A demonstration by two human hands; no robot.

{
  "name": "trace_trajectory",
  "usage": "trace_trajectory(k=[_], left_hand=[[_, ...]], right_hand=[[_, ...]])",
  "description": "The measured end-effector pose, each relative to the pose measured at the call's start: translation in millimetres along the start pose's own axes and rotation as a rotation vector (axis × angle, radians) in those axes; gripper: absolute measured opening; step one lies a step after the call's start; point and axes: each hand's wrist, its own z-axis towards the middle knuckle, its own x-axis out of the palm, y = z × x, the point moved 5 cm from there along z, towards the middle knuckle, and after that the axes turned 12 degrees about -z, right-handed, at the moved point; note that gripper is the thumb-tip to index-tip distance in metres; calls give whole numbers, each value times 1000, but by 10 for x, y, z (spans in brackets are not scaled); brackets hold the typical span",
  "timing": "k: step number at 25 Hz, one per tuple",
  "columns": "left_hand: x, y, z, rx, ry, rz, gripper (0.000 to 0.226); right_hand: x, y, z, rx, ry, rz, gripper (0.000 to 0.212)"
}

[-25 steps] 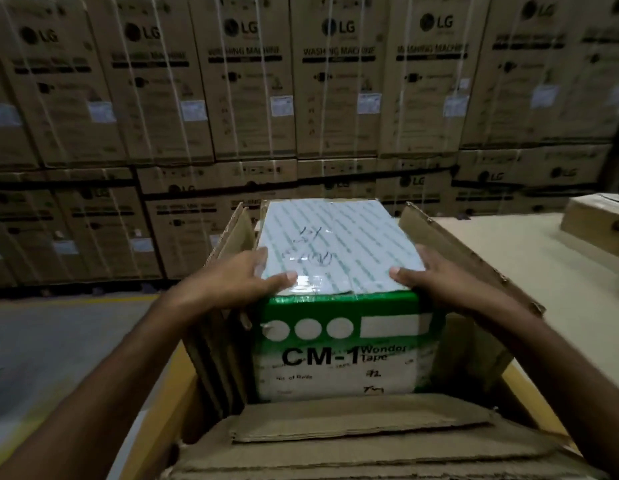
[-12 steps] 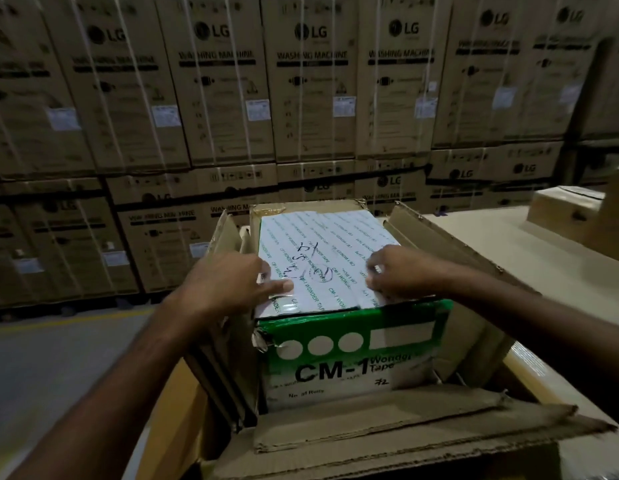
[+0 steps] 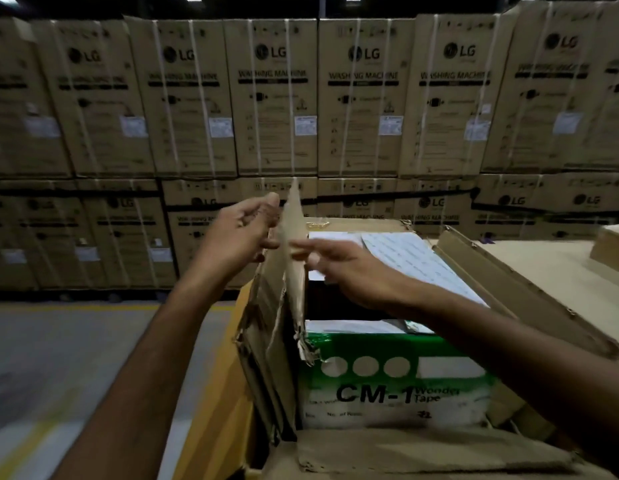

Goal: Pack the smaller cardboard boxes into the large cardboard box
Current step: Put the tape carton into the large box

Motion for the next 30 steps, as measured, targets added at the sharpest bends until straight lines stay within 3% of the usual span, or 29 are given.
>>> trace_trajectory(k=[3, 7, 9, 11, 13, 16, 19, 23, 25, 28, 30], left_hand=[[-437, 128, 38, -112, -64, 79, 21], [-754, 402, -31, -302, 82, 549, 37], [-598, 385, -56, -197, 72, 771, 40], [-249, 275, -70, -21, 76, 921, 39], [234, 218, -78, 92, 187, 925, 34], [1026, 271, -25, 50, 523, 842, 29], [1689, 235, 8, -35, 812, 740, 35], [2520, 135, -133, -36, 978, 481, 53], [2893, 143, -257, 97, 1056, 512, 60], [3224, 186, -376, 373, 1060, 713, 59], [3306, 283, -450, 354, 1115, 678, 53]], right_hand=[[412, -23, 93, -58, 124, -277, 53], [494, -105, 71, -114, 197, -459, 47], [325, -142, 81, -62, 122, -476, 39], [48, -237, 89, -7, -9, -703, 38], [-207, -390, 30, 108, 46, -1002, 51], [-517, -685, -190, 319, 178, -1008, 53], [-1009, -718, -413, 374, -54, -864, 46], [-1871, -686, -750, 422, -396, -537, 44], [-2220, -778, -944, 490, -454, -655, 37], [-2346, -1225, -1145, 682, -305, -1042, 20], [-2147, -1663, -1170, 796, -63, -1027, 20]])
